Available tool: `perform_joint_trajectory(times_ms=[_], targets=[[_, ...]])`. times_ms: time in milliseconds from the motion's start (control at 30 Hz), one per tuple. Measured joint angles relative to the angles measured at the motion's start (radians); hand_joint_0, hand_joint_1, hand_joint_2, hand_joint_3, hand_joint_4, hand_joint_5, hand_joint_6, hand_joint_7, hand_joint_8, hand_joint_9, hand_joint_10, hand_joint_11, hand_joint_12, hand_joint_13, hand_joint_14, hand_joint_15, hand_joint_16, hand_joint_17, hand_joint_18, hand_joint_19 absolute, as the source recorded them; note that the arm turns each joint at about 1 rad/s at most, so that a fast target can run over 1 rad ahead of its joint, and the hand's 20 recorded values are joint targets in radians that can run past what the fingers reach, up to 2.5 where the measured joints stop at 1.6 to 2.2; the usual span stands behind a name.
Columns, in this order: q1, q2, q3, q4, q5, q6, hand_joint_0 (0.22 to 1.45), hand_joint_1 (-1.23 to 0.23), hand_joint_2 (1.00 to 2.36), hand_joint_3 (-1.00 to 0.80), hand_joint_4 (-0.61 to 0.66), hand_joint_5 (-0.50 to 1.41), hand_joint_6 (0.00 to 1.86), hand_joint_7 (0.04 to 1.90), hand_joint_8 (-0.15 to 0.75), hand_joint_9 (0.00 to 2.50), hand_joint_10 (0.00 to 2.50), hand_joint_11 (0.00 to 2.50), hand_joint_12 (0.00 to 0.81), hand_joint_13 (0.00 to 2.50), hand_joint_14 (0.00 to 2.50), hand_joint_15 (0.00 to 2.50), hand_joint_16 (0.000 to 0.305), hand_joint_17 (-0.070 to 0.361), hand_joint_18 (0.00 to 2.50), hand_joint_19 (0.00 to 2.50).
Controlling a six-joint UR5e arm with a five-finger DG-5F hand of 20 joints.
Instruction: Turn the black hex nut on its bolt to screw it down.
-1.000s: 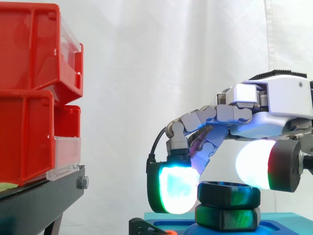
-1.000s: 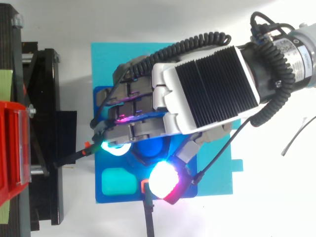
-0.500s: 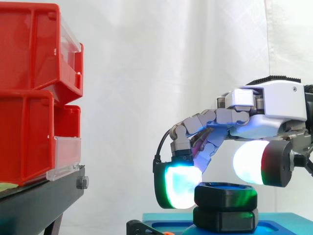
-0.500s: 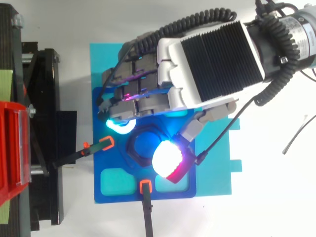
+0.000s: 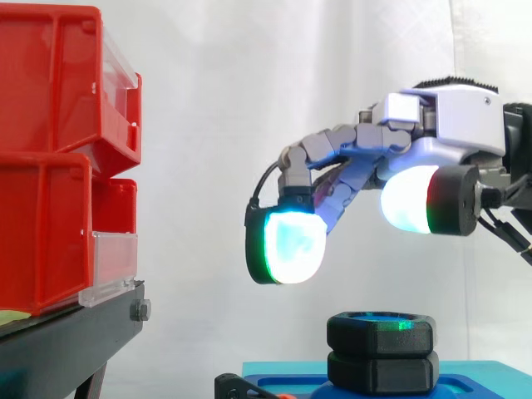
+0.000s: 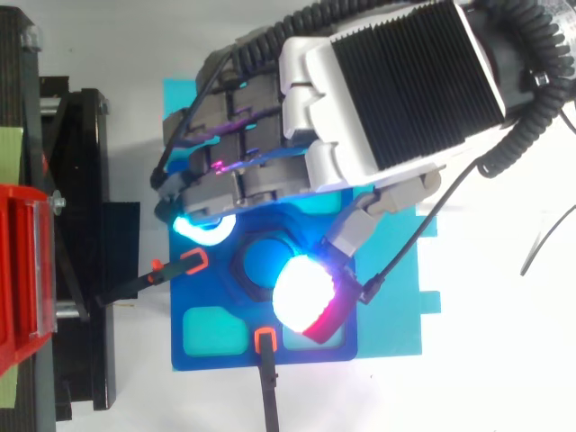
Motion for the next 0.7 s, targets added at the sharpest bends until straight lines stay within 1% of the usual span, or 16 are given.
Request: perform_joint_trajectory(times_ms=[100,333,533,700], targets=[[0.011,0.0,0.004,-0.003,0.008,0.0,0.49,-0.3,1.0,-0.5,0.21,-0.01,0.51,1.07,0.315,0.93,0.0,0.08,0.361,0.75,0.0,0.13,0.056,0.125,0.63,0.68],[0.053,0.0,0.002,-0.014,0.063,0.0,0.49,-0.3,1.0,-0.5,0.24,-0.01,0.51,1.03,0.312,0.93,0.0,0.08,0.362,0.75,0.0,0.12,0.055,0.124,0.63,0.68],[0.078,0.0,0.001,-0.035,0.097,0.0,0.49,-0.3,1.0,-0.5,0.25,-0.02,0.51,1.02,0.314,0.94,0.0,0.08,0.362,0.75,0.01,0.12,0.055,0.124,0.63,0.68],[0.097,-0.001,0.001,-0.04,0.117,0.0,0.5,-0.3,1.0,-0.5,0.25,-0.02,0.51,1.02,0.312,0.93,0.0,0.08,0.361,0.75,0.0,0.12,0.055,0.124,0.64,0.68]])
